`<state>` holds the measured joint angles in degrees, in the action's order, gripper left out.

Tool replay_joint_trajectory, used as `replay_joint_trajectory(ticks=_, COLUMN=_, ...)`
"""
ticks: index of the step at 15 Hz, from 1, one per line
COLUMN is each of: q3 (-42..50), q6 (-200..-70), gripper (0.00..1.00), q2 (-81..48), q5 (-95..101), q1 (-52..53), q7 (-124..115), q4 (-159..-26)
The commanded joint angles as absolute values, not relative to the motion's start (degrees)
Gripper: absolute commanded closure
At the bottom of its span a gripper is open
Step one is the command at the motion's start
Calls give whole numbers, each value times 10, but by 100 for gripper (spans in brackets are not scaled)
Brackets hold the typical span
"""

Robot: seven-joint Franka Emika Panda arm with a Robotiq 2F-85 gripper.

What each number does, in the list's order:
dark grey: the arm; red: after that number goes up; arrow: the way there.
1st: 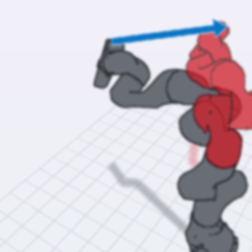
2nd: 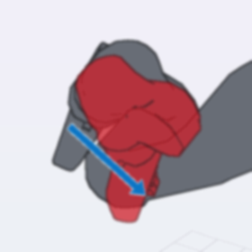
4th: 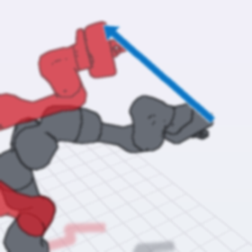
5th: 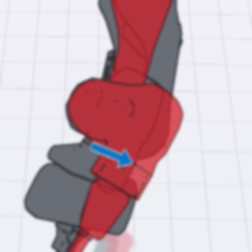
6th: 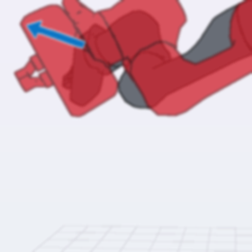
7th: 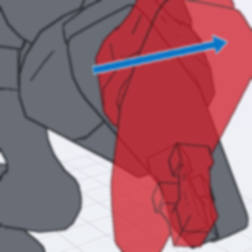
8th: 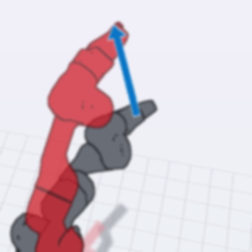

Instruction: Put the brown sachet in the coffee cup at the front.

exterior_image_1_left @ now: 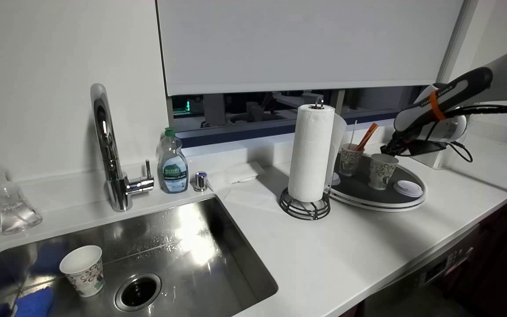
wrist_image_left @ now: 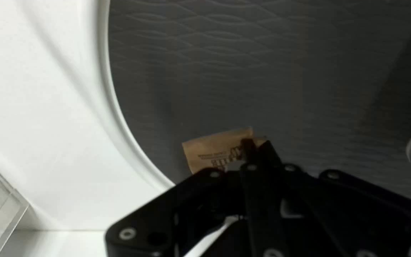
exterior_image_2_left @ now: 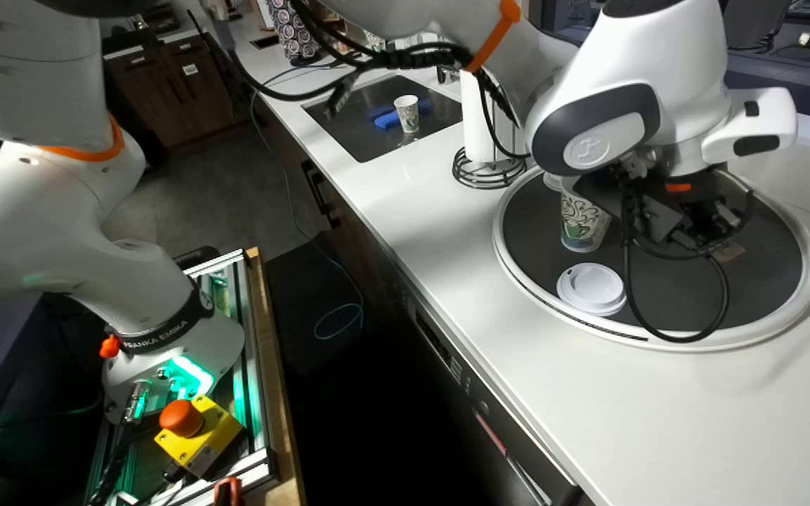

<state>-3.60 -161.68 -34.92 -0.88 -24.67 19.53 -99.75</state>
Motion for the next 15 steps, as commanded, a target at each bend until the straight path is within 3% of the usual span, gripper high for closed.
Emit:
replay_joint_trajectory(ticks=1, q3=-73, q6=-1603, gripper=99, q2=-242, q5=-68, q1=-272, q7=219, q4=-1089)
replay_joint_trajectory(ticks=6, q3=-194, q6=-1465, gripper=99, q2=-101, q5=-275, q1=-358, q7=347, q4=-1187)
replay_joint_trajectory(ticks=10, q3=-66, q6=-1365, gripper=99, q2=-11, q5=-311, q1=-245, q7=310, q4=-1237)
replay_joint_trajectory(ticks=15, q3=23, q6=-1386, gripper=99, q2=-13, q5=-298, q1=-167, q7=232, q4=-1253)
